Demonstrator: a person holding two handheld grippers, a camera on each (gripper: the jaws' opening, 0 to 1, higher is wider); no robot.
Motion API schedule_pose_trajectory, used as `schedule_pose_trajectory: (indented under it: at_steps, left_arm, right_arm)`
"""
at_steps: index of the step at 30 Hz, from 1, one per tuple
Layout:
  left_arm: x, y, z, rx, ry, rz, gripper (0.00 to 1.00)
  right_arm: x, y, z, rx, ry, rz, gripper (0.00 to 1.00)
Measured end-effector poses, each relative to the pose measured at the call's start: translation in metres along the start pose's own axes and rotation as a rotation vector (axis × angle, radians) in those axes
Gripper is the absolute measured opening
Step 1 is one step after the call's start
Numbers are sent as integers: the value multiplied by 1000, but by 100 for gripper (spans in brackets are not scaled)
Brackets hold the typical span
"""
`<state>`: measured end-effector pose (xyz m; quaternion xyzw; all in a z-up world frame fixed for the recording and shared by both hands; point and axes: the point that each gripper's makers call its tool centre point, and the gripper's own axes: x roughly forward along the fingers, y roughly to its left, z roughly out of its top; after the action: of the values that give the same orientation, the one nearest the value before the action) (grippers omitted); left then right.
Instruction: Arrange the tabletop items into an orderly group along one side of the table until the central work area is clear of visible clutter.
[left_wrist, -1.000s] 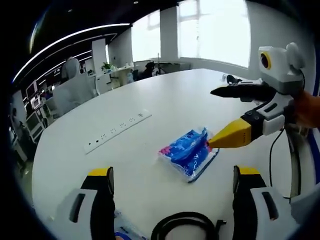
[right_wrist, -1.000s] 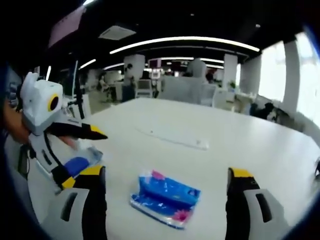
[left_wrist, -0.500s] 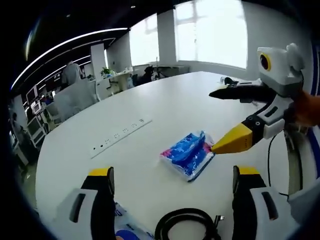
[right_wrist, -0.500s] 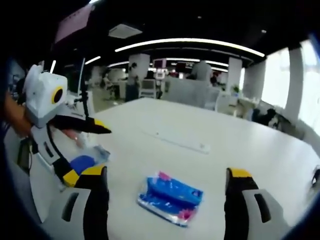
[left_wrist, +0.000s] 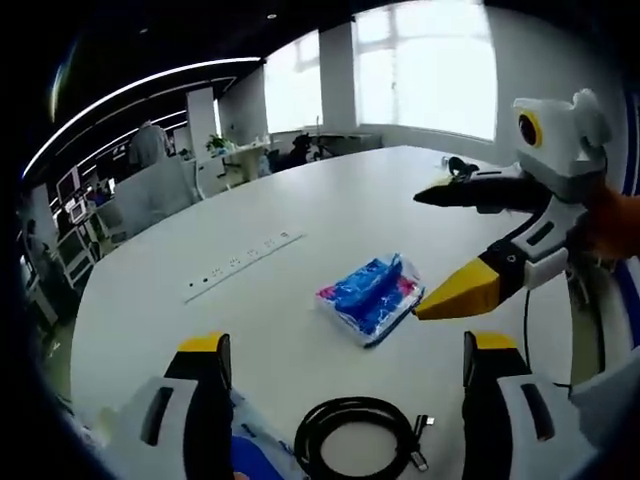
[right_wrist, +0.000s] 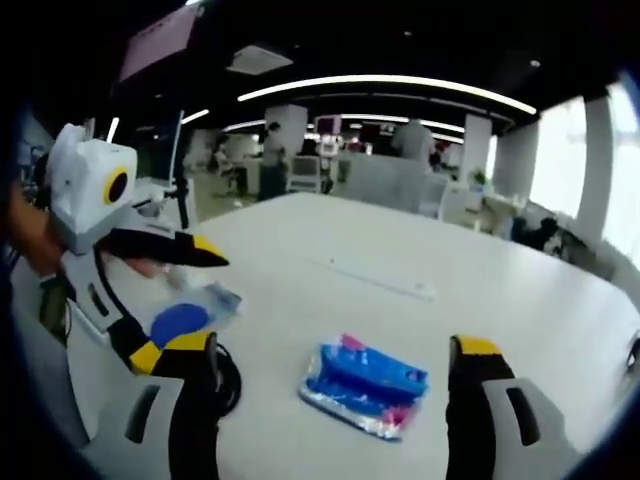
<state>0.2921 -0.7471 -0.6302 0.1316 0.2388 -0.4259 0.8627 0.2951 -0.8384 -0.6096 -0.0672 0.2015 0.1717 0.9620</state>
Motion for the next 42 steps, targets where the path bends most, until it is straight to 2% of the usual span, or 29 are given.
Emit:
schedule_pose_trajectory:
  at_steps: [21,31,42]
  left_arm:
    - [-27,-1,-21,-64,-33,58,92]
    - [-35,-4,-36,-79,-29,71,91]
    - [-46,3,-53,-101,-23,98,89]
  right_arm:
    - [-9,28,-8,-34,-6,40,88]
    - [-11,34,-12,-43,0,43,84]
    - [-10,48,-19,-39,10,64,79]
